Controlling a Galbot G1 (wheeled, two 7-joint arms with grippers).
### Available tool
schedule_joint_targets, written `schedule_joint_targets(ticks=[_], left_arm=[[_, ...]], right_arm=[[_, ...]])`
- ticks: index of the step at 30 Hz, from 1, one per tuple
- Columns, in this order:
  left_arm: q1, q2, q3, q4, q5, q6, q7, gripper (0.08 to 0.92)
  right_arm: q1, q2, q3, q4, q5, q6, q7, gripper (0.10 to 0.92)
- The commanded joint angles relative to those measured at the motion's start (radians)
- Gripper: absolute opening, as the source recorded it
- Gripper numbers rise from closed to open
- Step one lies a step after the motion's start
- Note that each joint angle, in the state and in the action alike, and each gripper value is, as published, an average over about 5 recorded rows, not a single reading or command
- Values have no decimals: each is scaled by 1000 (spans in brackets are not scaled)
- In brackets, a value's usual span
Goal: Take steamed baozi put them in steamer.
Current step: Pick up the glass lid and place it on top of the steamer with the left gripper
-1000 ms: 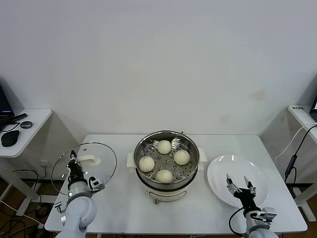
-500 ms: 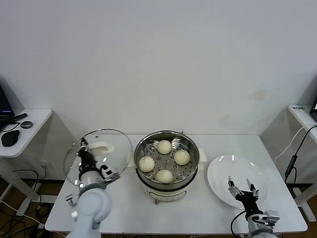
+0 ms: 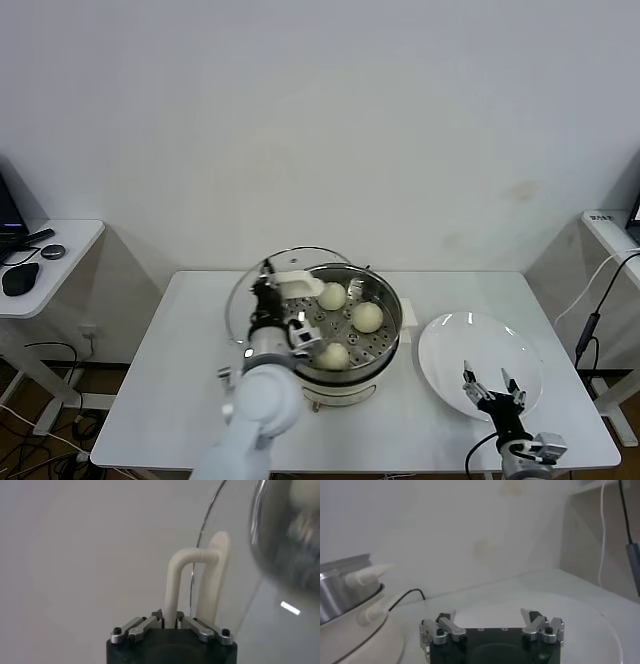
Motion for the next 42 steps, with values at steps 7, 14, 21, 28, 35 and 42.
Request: schedule_joint_targets(ticks=[7, 14, 21, 28, 35, 42], left_arm=[[-81, -96, 164, 186, 70, 10, -67, 182], [-78, -103, 180, 212, 106, 10, -86, 182], [-78, -103, 166, 239, 140, 10, -79, 182], [-82, -104, 152, 281, 171, 10, -89, 182], [-74, -103, 155, 284, 172, 10, -79, 182], [-71, -106, 154, 305, 187, 9, -91, 182]], right_arm=[[8, 28, 21, 16, 12, -7, 0, 823], [22, 29, 23, 16, 19, -9, 0, 823], [31, 27, 34, 17, 30, -10, 0, 823], [37, 31, 32, 9, 29, -7, 1, 823], [41, 33, 29, -4, 26, -2, 0, 823], [42, 34, 27, -8, 25, 1, 0, 823]])
